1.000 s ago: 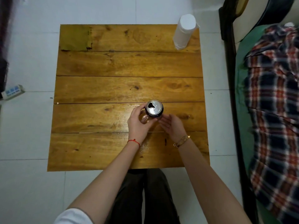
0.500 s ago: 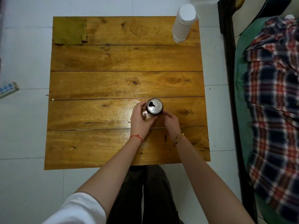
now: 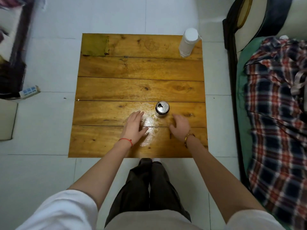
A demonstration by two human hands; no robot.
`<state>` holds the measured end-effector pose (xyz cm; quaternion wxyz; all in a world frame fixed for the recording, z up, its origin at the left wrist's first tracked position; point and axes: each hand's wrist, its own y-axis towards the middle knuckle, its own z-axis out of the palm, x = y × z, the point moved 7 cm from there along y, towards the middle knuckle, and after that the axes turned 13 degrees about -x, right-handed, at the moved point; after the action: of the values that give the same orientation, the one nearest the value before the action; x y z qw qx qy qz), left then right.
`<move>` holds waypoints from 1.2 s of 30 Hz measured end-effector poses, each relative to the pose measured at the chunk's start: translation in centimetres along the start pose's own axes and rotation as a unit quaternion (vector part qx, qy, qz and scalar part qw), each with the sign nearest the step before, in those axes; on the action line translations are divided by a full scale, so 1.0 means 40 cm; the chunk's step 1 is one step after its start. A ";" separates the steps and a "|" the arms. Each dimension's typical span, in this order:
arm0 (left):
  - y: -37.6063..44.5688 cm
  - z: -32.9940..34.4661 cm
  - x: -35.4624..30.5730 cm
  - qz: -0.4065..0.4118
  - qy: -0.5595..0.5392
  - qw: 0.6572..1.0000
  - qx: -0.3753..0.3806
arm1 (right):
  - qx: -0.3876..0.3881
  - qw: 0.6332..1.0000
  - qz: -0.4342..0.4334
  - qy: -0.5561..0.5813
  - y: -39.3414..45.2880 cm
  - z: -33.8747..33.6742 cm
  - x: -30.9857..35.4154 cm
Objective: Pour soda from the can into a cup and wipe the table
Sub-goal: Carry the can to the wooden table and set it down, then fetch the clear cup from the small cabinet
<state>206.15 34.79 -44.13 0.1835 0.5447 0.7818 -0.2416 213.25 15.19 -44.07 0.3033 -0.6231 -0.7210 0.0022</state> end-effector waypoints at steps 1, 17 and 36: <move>-0.012 -0.021 -0.006 0.006 0.009 1.000 0.002 | 0.001 1.000 -0.010 -0.010 -0.015 -0.013 0.008; -0.310 -0.391 -0.068 0.020 0.049 0.992 -0.110 | -0.042 0.987 -0.149 -0.049 -0.289 -0.208 0.204; -0.860 -0.706 0.262 -0.194 0.014 0.944 -0.266 | 0.014 0.909 -0.405 -0.098 -0.544 -0.013 0.741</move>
<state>169.60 49.12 -20.71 0.2606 0.3176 0.9104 -0.0486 192.79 36.80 -22.47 0.2146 -0.2705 -0.9372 -0.0500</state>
